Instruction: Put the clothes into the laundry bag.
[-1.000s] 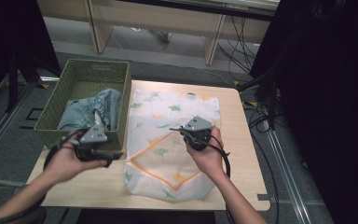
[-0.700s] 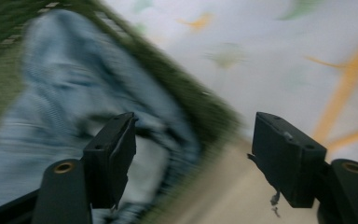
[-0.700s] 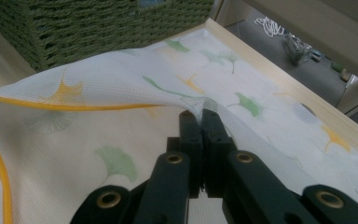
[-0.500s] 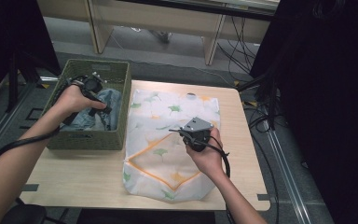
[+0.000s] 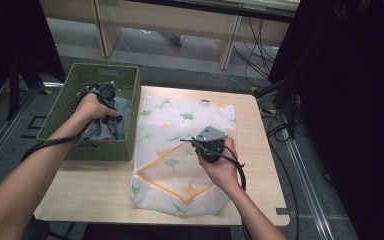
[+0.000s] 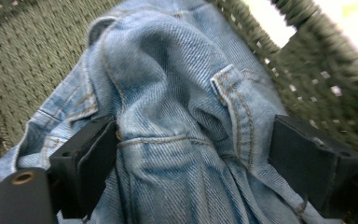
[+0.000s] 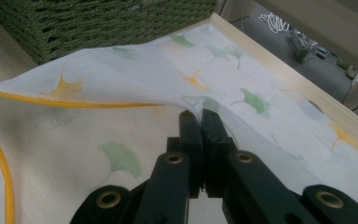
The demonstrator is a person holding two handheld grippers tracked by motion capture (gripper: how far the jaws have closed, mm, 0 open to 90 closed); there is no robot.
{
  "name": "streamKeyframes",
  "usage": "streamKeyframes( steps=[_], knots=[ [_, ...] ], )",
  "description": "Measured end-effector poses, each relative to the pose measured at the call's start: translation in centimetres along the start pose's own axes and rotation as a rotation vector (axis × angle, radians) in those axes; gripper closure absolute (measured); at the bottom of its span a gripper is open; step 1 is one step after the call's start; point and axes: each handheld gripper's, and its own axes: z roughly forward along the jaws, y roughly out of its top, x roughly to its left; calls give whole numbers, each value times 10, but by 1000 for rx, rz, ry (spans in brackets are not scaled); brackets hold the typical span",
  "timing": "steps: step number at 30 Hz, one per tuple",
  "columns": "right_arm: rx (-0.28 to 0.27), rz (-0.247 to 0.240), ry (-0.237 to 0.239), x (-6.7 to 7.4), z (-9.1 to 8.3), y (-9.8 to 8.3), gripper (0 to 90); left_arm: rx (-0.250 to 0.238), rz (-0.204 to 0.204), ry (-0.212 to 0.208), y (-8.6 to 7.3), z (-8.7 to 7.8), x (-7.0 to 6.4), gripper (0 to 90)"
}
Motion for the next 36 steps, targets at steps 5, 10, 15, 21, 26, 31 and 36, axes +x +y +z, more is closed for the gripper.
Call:
streamKeyframes(
  steps=[5,10,15,21,26,31,36],
  knots=[
    [8,2,5,1,1,-1,899,46,-18,27,-3,22,3,134],
    [1,-9,8,0,2,-1,899,72,-53,22,-9,37,8,183],
    [8,-2,8,1,2,-2,899,87,-74,0,-13,42,8,362],
    [1,-8,5,0,1,-1,899,92,-21,-41,-15,44,4,660],
    [11,9,7,2,1,-2,899,51,-21,-61,-16,37,6,715],
    [8,3,12,1,2,-2,899,-131,-96,-129,-25,17,21,729],
    [3,16,7,-1,1,-2,899,-367,-114,-124,-39,-11,31,730]
  ],
)
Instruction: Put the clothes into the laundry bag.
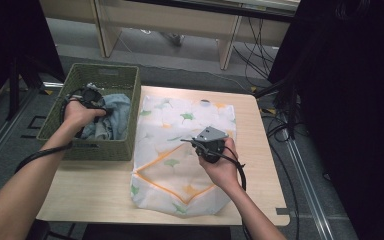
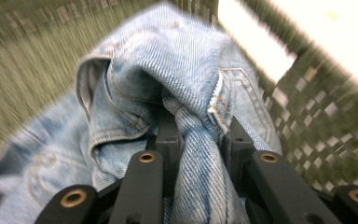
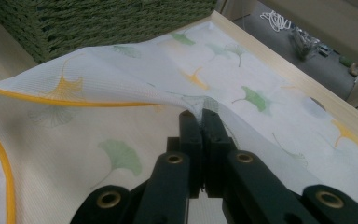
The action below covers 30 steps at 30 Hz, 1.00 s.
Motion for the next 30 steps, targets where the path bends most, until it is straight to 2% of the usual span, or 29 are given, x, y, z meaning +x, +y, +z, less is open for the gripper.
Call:
streamKeyframes(
  steps=[1,3,4,5,6,9,10,11,12,13,17,18,21,27,30],
  knots=[
    [0,0,0,0,0,0,899,0,0,0,0,0,0,730],
    [-4,-16,-2,-1,0,0,899,-122,-12,6,-2,-16,3,731],
    [-1,-9,1,-1,0,0,899,-163,-9,12,-3,-23,3,731],
    [-1,-9,1,-1,0,0,899,-163,-9,12,-3,-23,3,732],
    [-3,-13,2,0,1,0,899,-225,-10,16,-3,-32,4,732],
    [1,-12,1,0,2,0,899,-328,-18,16,-5,-48,5,733],
    [1,-12,1,0,2,0,899,-328,-18,16,-5,-48,5,733],
    [-2,-20,1,0,2,0,900,-374,-25,13,-6,-56,5,734],
    [0,-12,1,0,2,0,899,-397,-27,10,-6,-60,5,734],
    [0,-12,1,0,2,0,899,-397,-27,10,-6,-60,5,734],
    [-1,-10,2,0,2,-1,900,-490,-37,-1,-9,-78,5,734],
    [0,-10,2,0,2,-1,899,-490,-37,-1,-9,-78,5,734],
    [-1,-8,3,0,2,-1,899,-536,-36,0,-10,-90,5,734],
    [3,-16,3,0,3,-1,899,-580,-27,-2,-9,-105,3,735],
    [4,2,3,1,3,-1,900,-601,-14,-1,-8,-113,1,736]
  ],
)
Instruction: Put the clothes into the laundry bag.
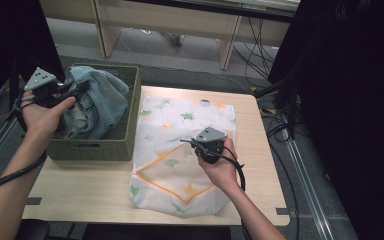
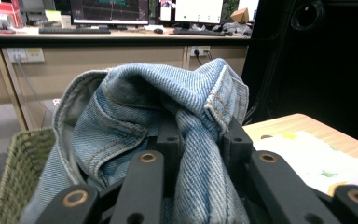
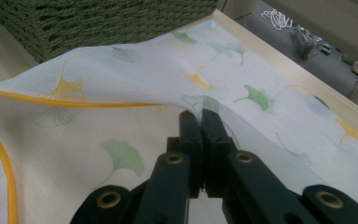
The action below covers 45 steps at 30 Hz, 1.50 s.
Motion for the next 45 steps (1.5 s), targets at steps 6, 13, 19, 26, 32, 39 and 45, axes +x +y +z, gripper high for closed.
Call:
streamKeyframes(
  steps=[6,13,19,26,32,39,45],
  knots=[
    [3,-6,2,-2,1,-1,899,-42,52,-2,7,-10,0,736],
    [-1,-2,1,-2,1,-1,900,-81,53,-14,14,-24,-8,736],
    [-4,2,-1,-2,0,0,900,-109,57,-31,21,-35,-16,736],
    [-7,-3,-3,-3,0,0,900,-150,60,-69,30,-55,-29,737],
    [-11,2,-2,-3,-1,1,899,-181,75,-95,38,-67,-38,737],
    [-13,11,-5,-3,-1,1,900,-224,80,-120,47,-79,-46,738],
    [-16,6,-6,-4,-2,1,900,-278,101,-155,60,-92,-55,738]
  ],
)
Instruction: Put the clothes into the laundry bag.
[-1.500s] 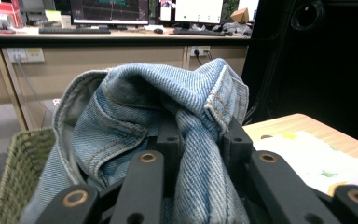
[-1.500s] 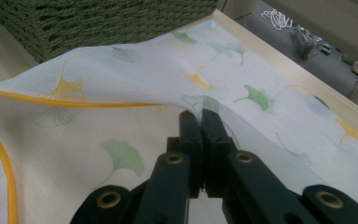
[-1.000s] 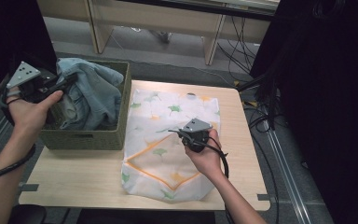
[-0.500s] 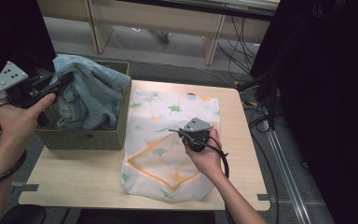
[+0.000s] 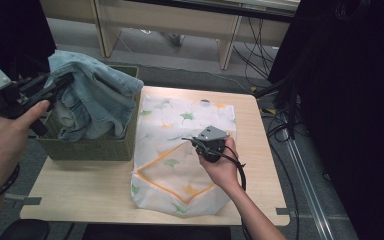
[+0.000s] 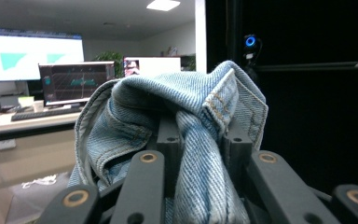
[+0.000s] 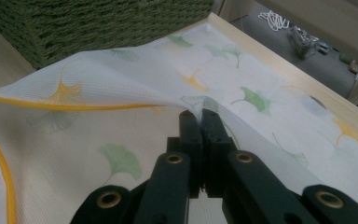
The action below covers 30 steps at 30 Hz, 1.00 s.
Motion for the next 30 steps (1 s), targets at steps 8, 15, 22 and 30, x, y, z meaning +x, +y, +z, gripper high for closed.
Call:
streamKeyframes(
  steps=[8,15,22,30],
  knots=[
    [-4,9,-1,0,-1,0,900,-47,2,-64,20,-9,-17,738],
    [-8,13,0,0,-1,1,900,-54,8,-184,31,-14,-44,738],
    [-12,14,-1,-1,-2,1,900,-37,-29,-307,30,-16,-69,738],
    [-13,23,10,0,-3,2,900,85,-51,-505,9,1,-115,737]
  ],
)
